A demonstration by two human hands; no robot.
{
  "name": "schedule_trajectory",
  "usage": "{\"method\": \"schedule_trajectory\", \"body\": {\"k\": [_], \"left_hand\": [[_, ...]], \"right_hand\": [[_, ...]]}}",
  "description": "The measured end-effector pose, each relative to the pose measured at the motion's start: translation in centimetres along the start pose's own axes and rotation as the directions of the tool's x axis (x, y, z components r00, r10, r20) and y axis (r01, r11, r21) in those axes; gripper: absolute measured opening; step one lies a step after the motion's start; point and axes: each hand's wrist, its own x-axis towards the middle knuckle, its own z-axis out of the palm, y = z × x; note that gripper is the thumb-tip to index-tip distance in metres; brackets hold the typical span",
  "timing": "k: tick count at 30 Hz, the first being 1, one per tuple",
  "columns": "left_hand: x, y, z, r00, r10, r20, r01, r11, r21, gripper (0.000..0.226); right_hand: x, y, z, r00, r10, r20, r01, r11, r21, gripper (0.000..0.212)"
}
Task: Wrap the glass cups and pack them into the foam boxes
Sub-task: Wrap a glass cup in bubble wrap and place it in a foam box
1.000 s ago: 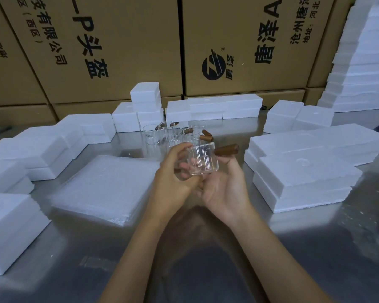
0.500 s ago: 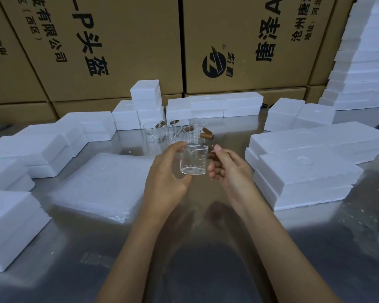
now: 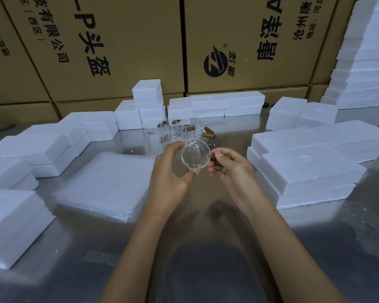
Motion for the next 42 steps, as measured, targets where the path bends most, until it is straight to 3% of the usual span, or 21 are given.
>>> {"method": "schedule_trajectory", "body": {"k": [6,12,18,21,25,30,37,42], "left_hand": [[0.1,-0.2,-0.2,0.997,0.067,-0.034,-0.064,0.994,0.088,0.07],[-0.1,-0.1,-0.1,0.999,0.023,-0.029,-0.023,1.0,0.014,0.066],[-0.2,0.4,0.3,0.993,-0.096,-0.07,0.083,0.983,-0.165,0.045],[-0.2,0.5,0.3,0.989,-0.121,-0.081,0.105,0.978,-0.178,0.05],[-0.4,0.3,0.2,0.997,-0.073,-0.026,0.071,0.995,-0.075,0.067],[-0.5,0.2,0.1,0.999,0.019,-0.045,-0.018,0.999,0.03,0.071],[-0.5,0.5,0.3,0.997,0.078,0.029,-0.081,0.991,0.107,0.075],[-0.6,1.0,0.0,0.99,0.139,-0.036,-0.135,0.986,0.099,0.059]], "right_hand": [[-0.2,0.0,0.1,0.999,-0.011,0.04,0.011,1.0,-0.002,0.01],[0.0,0.0,-0.1,1.0,0.008,0.025,-0.008,1.0,-0.01,0.009],[0.2,0.3,-0.2,0.996,-0.022,-0.084,0.003,0.974,-0.226,0.007],[0.1,0.6,0.2,0.994,-0.043,-0.096,0.011,0.951,-0.308,0.011],[0.1,1.2,0.5,0.991,-0.059,-0.118,0.006,0.913,-0.409,0.026],[0.2,1.9,0.7,0.983,-0.03,-0.179,-0.055,0.889,-0.454,0.037],[-0.1,1.4,0.6,0.959,0.154,-0.238,-0.223,0.928,-0.298,0.037],[-0.3,1.1,0.9,0.951,0.235,-0.203,-0.28,0.93,-0.237,0.037]]}}
